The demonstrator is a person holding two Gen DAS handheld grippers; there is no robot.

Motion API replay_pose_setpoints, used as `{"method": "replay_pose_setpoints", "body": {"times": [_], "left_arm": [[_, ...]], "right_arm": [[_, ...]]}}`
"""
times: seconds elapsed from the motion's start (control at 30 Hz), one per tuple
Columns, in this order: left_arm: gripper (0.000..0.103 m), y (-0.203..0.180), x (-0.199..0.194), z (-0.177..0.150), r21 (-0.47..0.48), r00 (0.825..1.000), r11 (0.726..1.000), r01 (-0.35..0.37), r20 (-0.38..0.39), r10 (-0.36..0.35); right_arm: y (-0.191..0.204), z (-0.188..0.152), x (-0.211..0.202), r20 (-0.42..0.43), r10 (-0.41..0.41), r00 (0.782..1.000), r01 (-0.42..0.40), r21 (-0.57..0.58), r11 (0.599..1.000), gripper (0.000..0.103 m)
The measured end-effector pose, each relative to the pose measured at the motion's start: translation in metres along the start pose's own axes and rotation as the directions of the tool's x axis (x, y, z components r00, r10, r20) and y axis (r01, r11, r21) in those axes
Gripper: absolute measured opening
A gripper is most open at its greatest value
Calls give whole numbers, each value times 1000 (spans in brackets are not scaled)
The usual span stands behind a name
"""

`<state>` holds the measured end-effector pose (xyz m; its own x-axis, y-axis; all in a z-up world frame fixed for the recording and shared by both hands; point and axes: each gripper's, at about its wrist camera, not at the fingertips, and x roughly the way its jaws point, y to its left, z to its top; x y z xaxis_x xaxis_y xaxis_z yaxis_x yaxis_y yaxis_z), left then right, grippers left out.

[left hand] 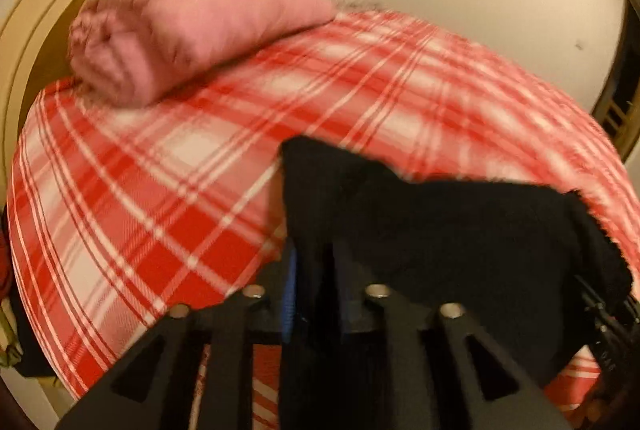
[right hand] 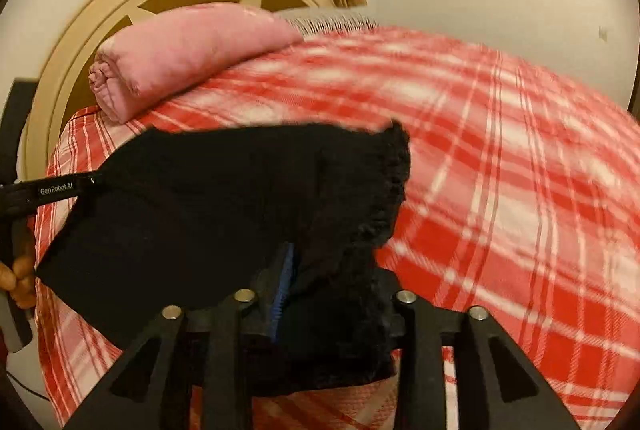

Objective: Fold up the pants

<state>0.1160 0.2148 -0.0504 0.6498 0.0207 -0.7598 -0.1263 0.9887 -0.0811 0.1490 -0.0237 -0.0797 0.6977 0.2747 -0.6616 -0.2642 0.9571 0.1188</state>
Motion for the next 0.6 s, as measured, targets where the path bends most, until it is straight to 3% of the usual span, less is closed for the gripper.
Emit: {"method": "replay_pose_setpoints", "body": {"times": [0.03, 0.1, 0.2, 0.4, 0.6], "left_arm": [[47, 5, 6, -5, -15, 1000, 999, -29, -9, 29], [74, 10, 12, -11, -43, 997, 996, -74, -7, 74], [95, 9, 15, -16, -25, 989, 989, -145, 23, 145], [98, 24, 6, -13, 2, 984, 984, -175, 20, 175], [98, 33, -33, -23, 27, 969, 970, -244, 43, 242]], "right_arm": [[-6, -1, 0, -6, 11, 1000, -10, 24, 1000, 49], [-12, -2, 3, -25, 13, 1000, -12, 52, 999, 60], [-17, -2, 6, -38, 15, 999, -12, 80, 997, 68], [-31, -11, -22, -26, 50, 998, -44, 192, 980, 68], [-17, -23, -84, 101, -76, 992, 48, 258, 965, 68]]}}
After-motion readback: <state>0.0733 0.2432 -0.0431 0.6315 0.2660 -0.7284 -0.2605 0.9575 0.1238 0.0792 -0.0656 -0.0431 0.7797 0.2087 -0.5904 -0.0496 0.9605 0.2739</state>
